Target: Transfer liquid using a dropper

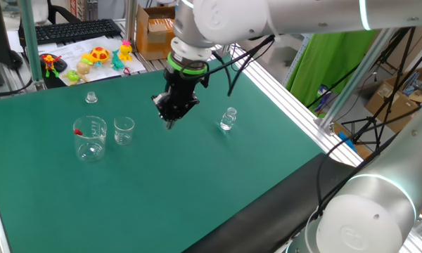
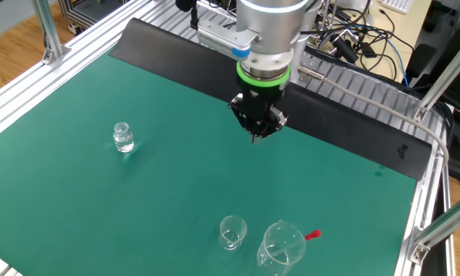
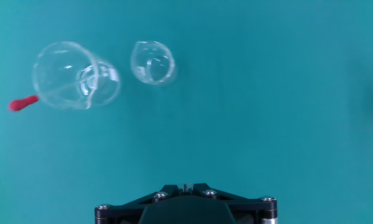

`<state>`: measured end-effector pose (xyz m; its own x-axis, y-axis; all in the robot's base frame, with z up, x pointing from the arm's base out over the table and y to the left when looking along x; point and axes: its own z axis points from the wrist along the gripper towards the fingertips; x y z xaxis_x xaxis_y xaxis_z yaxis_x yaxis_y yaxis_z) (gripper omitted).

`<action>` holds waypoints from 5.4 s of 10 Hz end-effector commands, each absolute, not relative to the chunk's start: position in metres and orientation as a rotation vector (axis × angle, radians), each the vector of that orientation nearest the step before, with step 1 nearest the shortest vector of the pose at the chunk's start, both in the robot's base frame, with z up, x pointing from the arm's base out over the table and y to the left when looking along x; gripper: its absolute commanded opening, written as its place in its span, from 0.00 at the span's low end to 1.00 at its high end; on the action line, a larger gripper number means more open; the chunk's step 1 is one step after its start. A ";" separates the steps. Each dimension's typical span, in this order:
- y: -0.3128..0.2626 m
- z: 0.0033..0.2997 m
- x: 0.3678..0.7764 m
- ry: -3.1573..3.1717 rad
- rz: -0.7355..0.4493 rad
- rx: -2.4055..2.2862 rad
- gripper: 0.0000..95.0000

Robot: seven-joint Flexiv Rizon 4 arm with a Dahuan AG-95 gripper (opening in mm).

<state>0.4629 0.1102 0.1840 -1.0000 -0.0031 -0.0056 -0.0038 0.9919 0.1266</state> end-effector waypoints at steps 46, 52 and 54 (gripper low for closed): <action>0.276 0.182 0.469 3.183 0.032 0.009 0.00; 0.276 0.182 0.469 3.116 0.102 0.063 0.00; 0.276 0.183 0.470 3.098 0.105 0.081 0.20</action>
<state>0.4699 0.2766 0.1822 -0.9997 0.0060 -0.0247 0.0038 0.9958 0.0912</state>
